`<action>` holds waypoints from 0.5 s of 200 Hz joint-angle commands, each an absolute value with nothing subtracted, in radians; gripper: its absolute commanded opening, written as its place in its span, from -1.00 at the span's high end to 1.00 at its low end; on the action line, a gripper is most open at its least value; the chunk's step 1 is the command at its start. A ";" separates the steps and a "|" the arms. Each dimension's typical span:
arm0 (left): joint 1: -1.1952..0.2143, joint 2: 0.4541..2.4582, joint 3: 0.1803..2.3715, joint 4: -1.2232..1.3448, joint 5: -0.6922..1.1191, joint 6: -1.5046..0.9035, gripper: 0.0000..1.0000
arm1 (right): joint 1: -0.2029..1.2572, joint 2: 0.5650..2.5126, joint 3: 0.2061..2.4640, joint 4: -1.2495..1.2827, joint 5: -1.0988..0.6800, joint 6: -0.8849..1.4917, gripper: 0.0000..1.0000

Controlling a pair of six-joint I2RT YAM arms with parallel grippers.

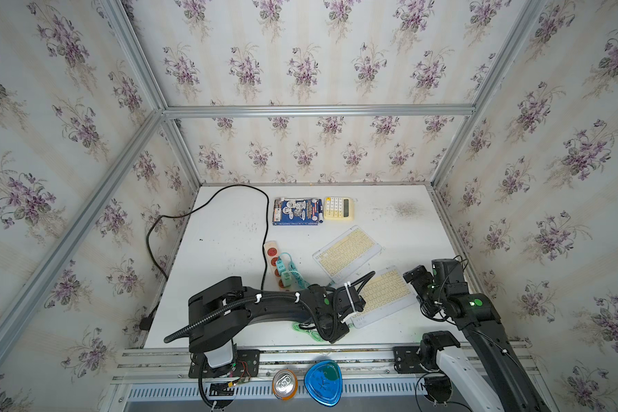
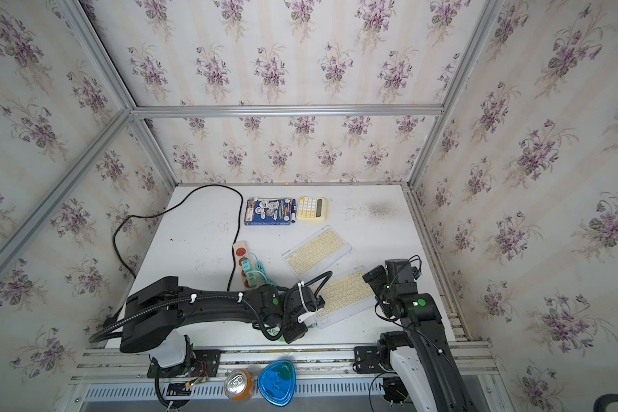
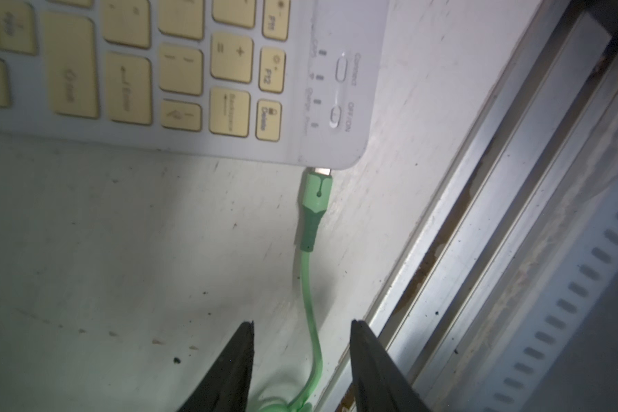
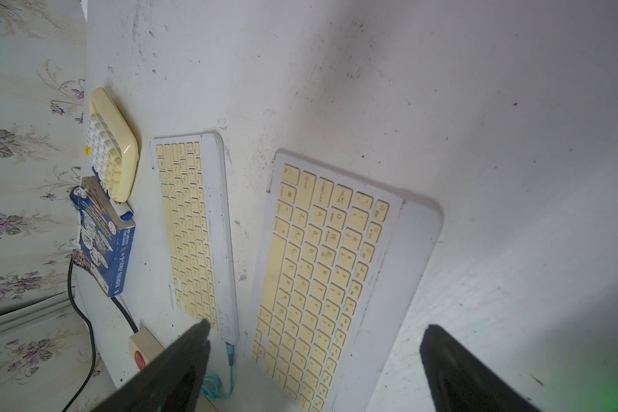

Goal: Unplug the wireless keyboard
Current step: Pick up the keyboard from the center of the board.

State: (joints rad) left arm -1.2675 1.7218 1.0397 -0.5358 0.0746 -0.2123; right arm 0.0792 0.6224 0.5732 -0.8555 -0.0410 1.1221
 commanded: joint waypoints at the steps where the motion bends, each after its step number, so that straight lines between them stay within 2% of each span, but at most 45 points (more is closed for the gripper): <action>1: -1.273 1.740 1.041 -0.561 0.046 -0.230 0.11 | 0.079 0.624 0.571 -0.851 -0.021 1.133 -0.93; 66: -1.287 1.825 1.061 -0.558 -0.018 -0.238 0.25 | 0.078 0.627 0.566 -0.838 -0.042 1.141 -0.92; 100: -1.288 1.871 1.078 -0.552 -0.040 -0.236 0.45 | 0.078 0.654 0.581 -0.830 -0.062 1.127 -0.92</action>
State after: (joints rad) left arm -1.2892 1.8275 1.0878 -0.5472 -0.0216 -0.2230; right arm 0.0784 0.6353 0.5671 -0.8471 -0.0456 1.1362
